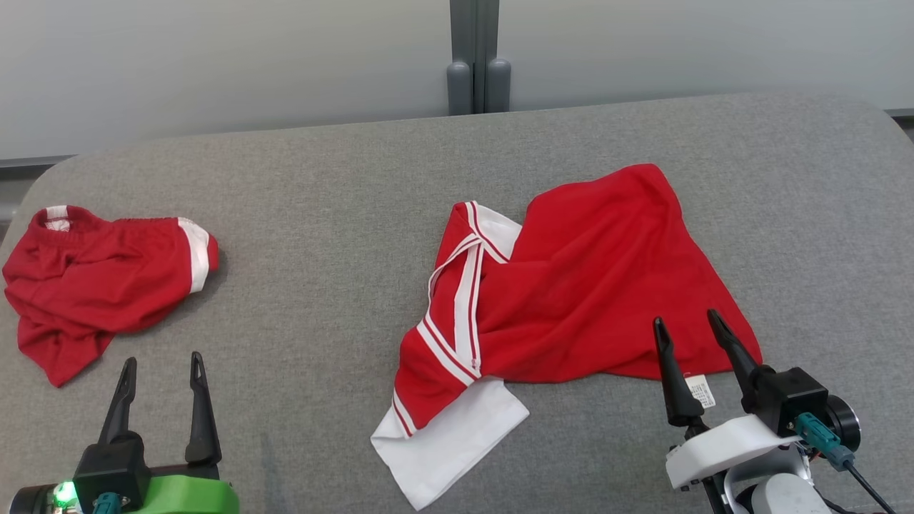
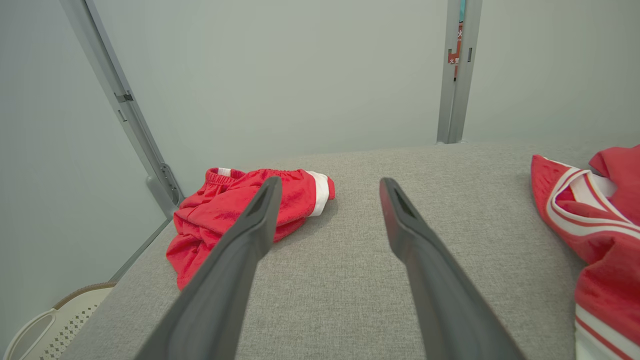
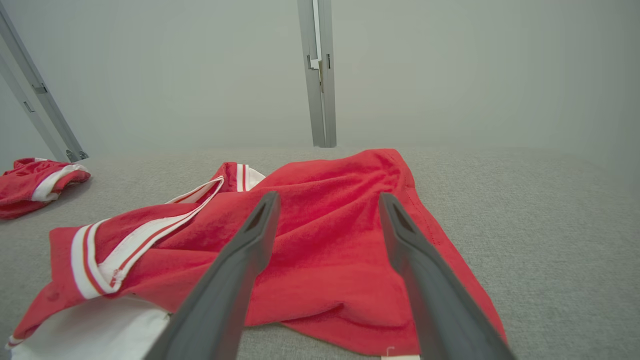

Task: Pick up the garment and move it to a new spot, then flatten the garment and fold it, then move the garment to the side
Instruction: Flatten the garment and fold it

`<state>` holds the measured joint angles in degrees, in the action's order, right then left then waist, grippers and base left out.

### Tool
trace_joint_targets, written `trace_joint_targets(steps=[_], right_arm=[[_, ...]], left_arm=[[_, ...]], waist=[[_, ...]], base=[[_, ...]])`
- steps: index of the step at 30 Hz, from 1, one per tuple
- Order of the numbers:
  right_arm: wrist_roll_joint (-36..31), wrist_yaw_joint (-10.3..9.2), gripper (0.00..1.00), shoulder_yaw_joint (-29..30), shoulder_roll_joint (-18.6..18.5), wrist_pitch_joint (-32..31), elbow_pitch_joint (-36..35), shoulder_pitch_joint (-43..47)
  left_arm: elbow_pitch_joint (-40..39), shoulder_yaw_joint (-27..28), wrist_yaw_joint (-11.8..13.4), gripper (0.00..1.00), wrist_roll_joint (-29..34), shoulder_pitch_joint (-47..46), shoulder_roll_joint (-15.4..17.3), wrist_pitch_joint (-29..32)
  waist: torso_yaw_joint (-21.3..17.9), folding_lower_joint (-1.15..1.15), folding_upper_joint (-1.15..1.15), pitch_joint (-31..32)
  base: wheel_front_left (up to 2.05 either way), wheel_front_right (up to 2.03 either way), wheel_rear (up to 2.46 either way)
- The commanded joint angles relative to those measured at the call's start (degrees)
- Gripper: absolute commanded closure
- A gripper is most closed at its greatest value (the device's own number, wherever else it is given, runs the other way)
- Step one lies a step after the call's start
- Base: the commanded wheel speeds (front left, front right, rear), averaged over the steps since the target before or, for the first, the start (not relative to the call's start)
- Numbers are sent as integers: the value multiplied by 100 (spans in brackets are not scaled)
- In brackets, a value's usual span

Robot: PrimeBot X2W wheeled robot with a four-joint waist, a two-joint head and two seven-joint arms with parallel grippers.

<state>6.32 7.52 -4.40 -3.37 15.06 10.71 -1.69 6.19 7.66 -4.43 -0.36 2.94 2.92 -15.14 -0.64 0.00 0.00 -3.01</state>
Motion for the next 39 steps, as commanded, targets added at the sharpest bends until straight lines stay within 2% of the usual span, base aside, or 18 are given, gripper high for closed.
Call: trace_joint_targets(steps=[1,17,21,30,39], right_arm=[[-28,-6,0,8,0,16,12,27],[-39,-6,0,65,-7,16,164,-102],[-74,-6,0,251,-40,17,420,-187],[-255,-6,0,710,-220,17,1166,-505],[-296,-6,0,942,-299,16,1895,-817]], left_arm=[[4,12,39,0,8,79,30,1],[68,-65,-25,0,-47,83,57,1],[150,-396,-129,0,24,88,53,2],[657,-1628,-293,0,87,172,137,2],[1571,-2595,-311,0,-363,-16,234,2]], waist=[[2,0,0,-2],[-16,0,0,-6],[-23,0,0,-23],[-50,0,0,-71],[-132,0,0,-226]], base=[[0,0,0],[0,0,0],[0,0,0],[0,0,0],[0,0,0]])
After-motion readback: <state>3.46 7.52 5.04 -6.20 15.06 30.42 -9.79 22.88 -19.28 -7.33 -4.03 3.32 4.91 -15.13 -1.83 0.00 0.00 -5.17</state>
